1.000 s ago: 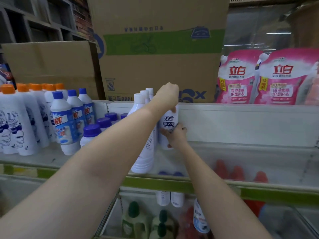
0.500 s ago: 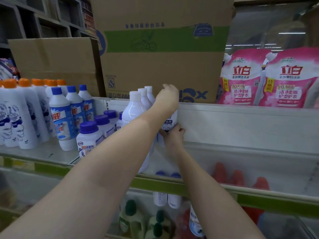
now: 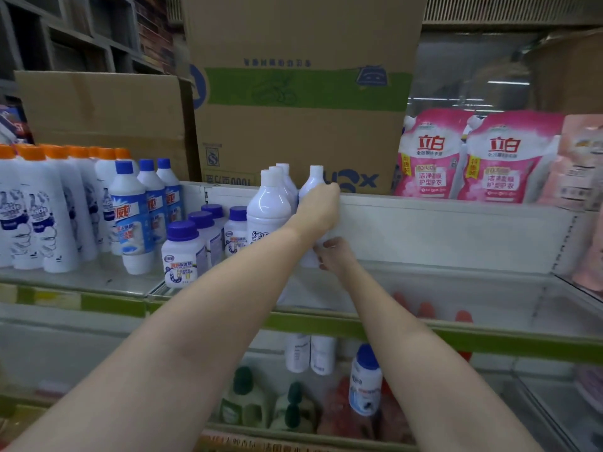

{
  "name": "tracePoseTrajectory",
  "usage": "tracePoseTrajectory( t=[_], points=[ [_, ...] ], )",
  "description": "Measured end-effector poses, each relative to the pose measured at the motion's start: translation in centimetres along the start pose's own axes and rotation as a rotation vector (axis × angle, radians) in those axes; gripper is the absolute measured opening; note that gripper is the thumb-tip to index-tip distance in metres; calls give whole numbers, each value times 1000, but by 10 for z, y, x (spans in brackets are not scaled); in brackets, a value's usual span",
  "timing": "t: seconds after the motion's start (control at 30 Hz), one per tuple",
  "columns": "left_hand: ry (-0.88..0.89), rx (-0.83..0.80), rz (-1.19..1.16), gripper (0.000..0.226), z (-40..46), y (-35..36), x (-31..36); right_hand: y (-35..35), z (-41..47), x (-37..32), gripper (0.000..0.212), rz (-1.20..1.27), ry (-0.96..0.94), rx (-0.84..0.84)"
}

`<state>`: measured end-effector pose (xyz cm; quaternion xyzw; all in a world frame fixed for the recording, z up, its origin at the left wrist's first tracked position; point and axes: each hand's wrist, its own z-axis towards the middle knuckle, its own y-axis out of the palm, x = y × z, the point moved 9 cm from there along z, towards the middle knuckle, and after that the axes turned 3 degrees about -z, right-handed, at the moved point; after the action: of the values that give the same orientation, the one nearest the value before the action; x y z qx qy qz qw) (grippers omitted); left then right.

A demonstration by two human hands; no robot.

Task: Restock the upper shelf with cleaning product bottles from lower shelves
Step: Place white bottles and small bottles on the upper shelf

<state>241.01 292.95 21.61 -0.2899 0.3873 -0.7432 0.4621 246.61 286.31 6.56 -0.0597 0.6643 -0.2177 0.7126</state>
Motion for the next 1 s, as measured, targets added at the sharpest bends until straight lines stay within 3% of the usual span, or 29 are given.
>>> tracePoseTrajectory(
  t=[0.2, 0.27, 0.4, 0.57, 0.73, 0.87, 1.0],
  points=[
    [-36, -125, -133, 19, -54, 14, -10, -46, -47, 10, 30, -151, 6, 197],
    [39, -171, -111, 16, -73, 17, 0, -63, -76, 6, 30, -228, 30, 256],
    [41, -274, -198, 13, -112, 23, 7, -85, -132, 2, 9, -311, 32, 354],
    [84, -333, -141, 25, -159, 32, 13, -94, -190, 14, 10, -367, 60, 434],
    [127, -371, -66, 27, -209, 55, 3, -71, -233, 57, 33, -389, 179, 340],
    [121, -481, -114, 22, -247, 92, -12, -41, -252, 100, 20, -360, 255, 259],
    [90, -568, -157, 12, -272, 130, -22, -16, -265, 132, 23, -397, 293, 197]
  ],
)
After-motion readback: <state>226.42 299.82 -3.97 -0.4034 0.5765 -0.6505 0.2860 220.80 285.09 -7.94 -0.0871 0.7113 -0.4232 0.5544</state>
